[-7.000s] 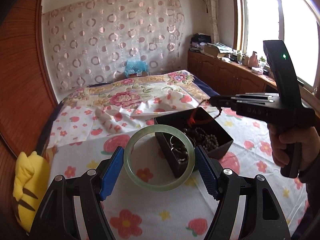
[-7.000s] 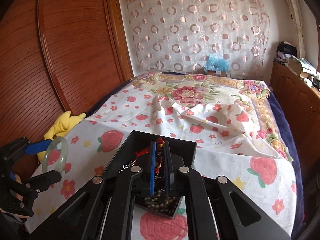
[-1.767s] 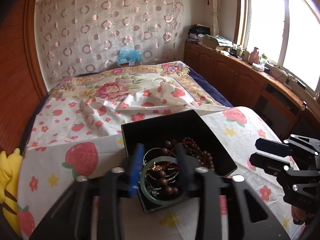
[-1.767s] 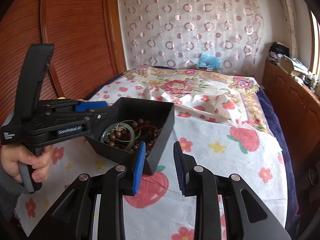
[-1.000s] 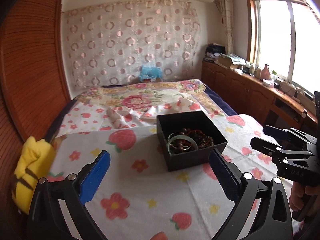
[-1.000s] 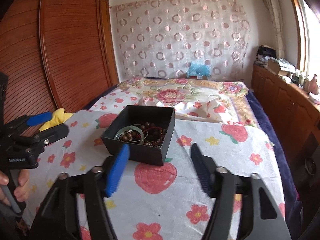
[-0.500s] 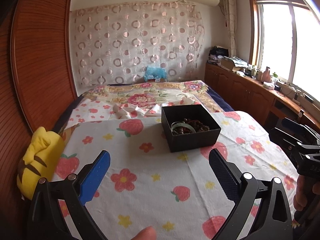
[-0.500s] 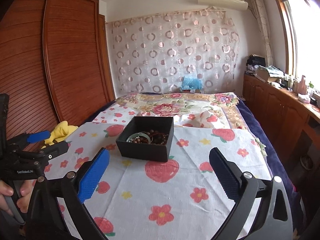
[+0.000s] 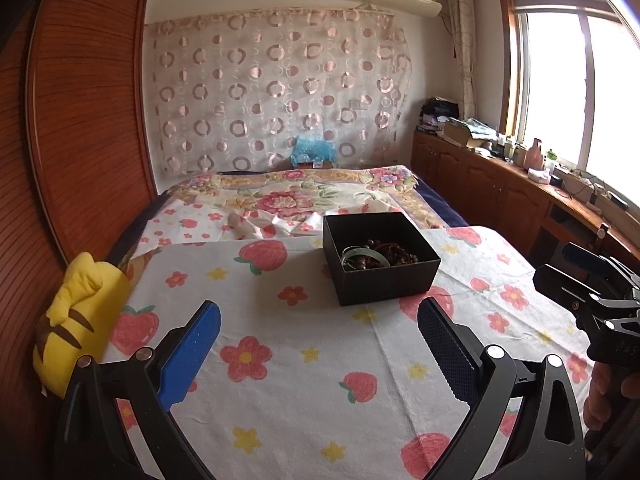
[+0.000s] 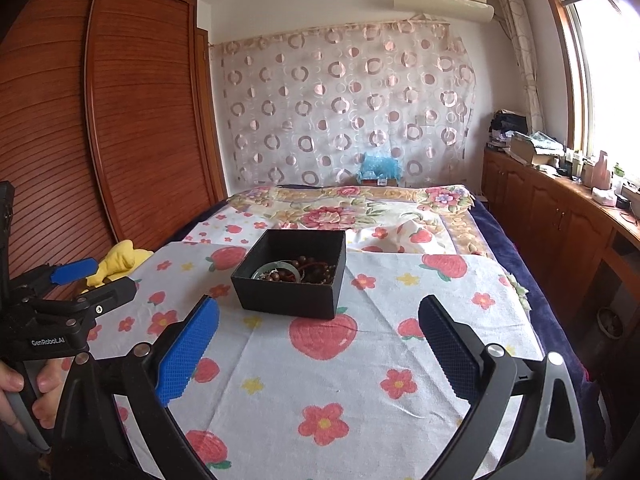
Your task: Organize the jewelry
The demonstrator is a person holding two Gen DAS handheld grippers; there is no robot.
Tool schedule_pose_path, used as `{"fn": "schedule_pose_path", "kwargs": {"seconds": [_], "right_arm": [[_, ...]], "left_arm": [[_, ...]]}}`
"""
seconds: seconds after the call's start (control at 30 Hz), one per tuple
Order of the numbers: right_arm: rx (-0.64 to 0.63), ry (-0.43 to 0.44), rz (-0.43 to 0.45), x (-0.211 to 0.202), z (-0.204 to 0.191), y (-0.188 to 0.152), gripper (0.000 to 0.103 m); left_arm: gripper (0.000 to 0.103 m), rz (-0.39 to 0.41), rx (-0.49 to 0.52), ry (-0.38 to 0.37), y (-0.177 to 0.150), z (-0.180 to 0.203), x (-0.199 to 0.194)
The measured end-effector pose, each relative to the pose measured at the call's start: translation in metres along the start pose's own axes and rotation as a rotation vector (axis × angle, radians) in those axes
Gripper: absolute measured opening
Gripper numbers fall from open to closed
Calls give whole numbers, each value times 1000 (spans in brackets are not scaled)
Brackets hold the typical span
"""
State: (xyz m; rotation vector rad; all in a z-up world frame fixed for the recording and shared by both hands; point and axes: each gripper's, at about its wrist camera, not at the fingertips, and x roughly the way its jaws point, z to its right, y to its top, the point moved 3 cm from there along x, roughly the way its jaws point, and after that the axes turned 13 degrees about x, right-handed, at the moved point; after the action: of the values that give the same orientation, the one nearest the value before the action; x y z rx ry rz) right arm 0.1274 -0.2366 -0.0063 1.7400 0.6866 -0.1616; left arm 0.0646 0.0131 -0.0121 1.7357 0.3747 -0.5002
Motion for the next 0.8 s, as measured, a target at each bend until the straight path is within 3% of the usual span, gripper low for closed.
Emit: {"fn": "schedule_pose_path", "kwargs": {"seconds": [0.8], "right_arm": [[0,-5,1,1,-1,-2,101]], "left_arm": [[95,5,-2,1,2,0,-2]]}}
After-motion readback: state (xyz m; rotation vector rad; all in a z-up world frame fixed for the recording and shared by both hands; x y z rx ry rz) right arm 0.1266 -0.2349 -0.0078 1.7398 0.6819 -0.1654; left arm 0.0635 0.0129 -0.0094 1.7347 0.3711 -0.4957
